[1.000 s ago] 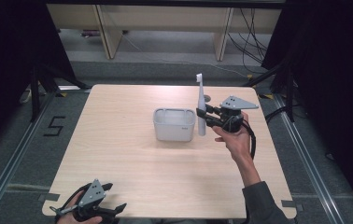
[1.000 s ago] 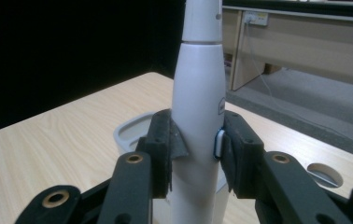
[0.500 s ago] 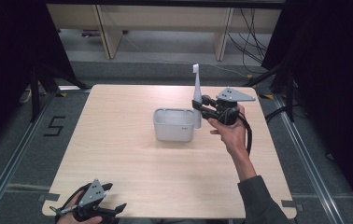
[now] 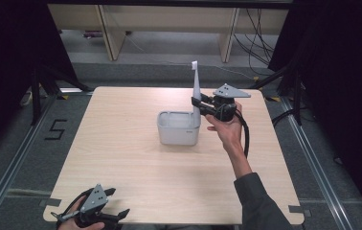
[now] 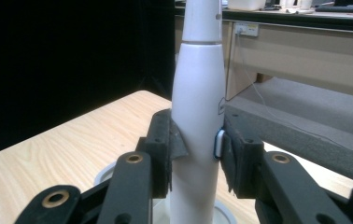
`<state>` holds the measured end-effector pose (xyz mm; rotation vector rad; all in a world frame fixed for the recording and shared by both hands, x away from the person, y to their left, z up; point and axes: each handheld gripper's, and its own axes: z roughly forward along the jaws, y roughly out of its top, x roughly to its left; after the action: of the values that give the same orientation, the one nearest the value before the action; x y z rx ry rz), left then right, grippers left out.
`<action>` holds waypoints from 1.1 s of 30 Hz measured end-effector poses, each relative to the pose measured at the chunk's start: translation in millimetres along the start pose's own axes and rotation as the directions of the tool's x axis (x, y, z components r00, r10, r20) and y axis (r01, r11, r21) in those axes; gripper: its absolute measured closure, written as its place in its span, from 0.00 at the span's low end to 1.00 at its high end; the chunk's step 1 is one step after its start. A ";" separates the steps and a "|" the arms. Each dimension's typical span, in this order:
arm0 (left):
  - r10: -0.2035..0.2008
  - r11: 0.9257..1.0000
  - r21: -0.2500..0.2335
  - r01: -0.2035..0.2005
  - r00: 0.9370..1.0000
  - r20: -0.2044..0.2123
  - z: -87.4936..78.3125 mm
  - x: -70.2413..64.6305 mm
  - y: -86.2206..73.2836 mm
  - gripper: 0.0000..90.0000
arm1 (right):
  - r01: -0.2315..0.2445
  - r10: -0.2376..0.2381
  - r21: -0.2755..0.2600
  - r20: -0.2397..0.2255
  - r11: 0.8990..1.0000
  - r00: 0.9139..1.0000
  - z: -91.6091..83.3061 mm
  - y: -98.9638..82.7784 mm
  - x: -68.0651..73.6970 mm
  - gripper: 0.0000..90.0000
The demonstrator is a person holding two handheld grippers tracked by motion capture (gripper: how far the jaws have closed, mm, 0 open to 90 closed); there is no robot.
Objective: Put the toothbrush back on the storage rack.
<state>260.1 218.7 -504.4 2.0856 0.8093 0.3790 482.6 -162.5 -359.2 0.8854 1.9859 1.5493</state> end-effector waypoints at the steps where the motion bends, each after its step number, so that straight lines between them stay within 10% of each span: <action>1: 0.000 1.000 0.000 0.000 1.000 0.000 0.0 0.0 0.0 0.16 | 0.000 0.000 0.000 0.000 1.000 1.000 0.0 0.0 0.0 0.74; 33: -0.004 1.000 -0.005 0.004 1.000 0.006 -0.2 -1.2 0.2 0.16 | -0.056 0.054 0.024 0.051 0.998 0.997 32.3 -23.3 -13.0 0.74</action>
<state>259.2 218.0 -504.1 2.0794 0.8087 0.3720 509.5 -154.1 -390.3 0.9874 1.9657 1.5192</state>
